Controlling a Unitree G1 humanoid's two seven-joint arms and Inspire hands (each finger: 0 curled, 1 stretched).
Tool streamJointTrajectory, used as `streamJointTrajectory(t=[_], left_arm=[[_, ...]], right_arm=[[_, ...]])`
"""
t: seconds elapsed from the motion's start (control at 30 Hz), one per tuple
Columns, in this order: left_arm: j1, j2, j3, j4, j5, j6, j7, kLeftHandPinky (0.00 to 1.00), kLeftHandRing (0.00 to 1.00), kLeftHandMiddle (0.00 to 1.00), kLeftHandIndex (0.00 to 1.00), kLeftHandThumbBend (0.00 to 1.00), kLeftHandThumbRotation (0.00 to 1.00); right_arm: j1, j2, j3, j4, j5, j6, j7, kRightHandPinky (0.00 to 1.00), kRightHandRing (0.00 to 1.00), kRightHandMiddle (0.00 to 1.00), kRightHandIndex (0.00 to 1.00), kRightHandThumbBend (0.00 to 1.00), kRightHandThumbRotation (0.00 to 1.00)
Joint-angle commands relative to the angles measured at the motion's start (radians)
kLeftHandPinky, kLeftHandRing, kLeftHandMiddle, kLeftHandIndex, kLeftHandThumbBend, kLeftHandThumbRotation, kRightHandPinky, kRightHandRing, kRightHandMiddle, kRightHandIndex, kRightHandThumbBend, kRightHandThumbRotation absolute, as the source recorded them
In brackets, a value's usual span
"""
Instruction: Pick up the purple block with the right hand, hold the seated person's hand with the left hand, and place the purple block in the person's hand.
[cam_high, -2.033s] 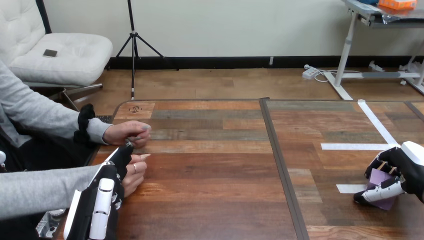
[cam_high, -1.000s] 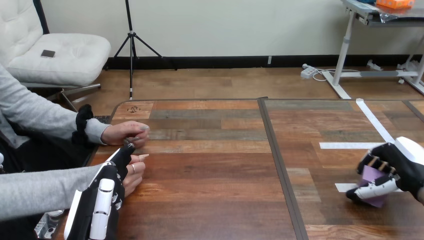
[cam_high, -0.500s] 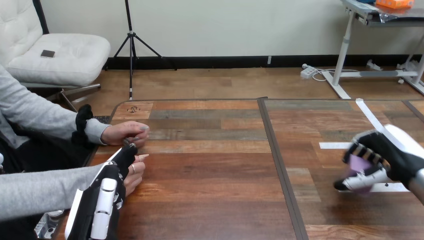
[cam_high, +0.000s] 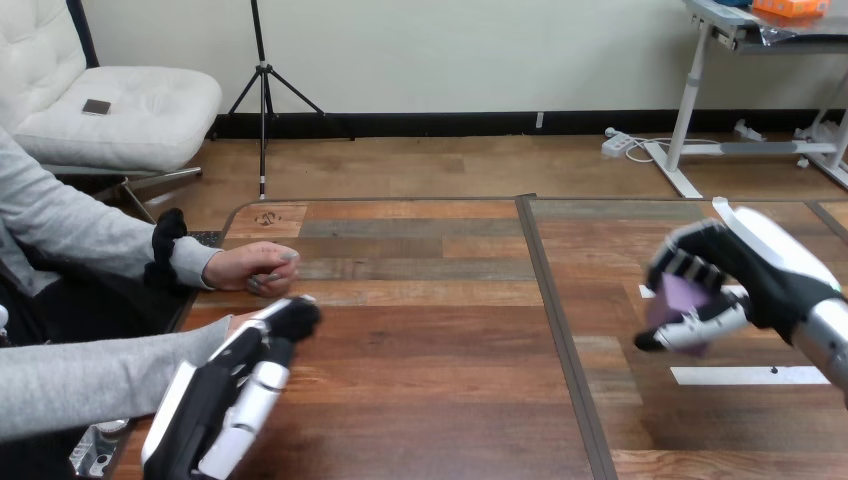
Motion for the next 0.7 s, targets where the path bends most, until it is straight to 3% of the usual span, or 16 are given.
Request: streamJointTrajectory(t=[0.0,0.2,0.37,0.67], left_arm=[[-0.090,0.081,0.016,-0.128,0.086,-0.029,0.040,0.67,0.77,0.78,0.74,0.39,0.67],[-0.105,0.137,0.033,-0.210,0.144,0.005,0.066,0.59,0.72,0.76,0.73,0.58,0.58],[-0.121,0.172,0.050,-0.265,0.215,0.028,0.108,0.55,0.70,0.76,0.75,0.82,0.59],[-0.143,0.253,0.089,-0.405,0.299,0.145,0.125,0.55,0.74,0.80,0.82,0.98,0.57]], right_arm=[[-0.007,-0.020,-0.031,-0.110,0.031,-0.002,0.021,0.34,0.37,0.42,0.43,0.84,0.00],[0.010,-0.016,-0.036,-0.174,0.039,0.022,0.048,0.35,0.37,0.42,0.44,0.85,0.00],[0.016,-0.013,-0.035,-0.200,0.041,0.018,0.059,0.34,0.36,0.41,0.43,0.85,0.00],[0.017,0.002,-0.037,-0.208,0.050,-0.001,0.064,0.33,0.36,0.40,0.43,0.84,0.00]])
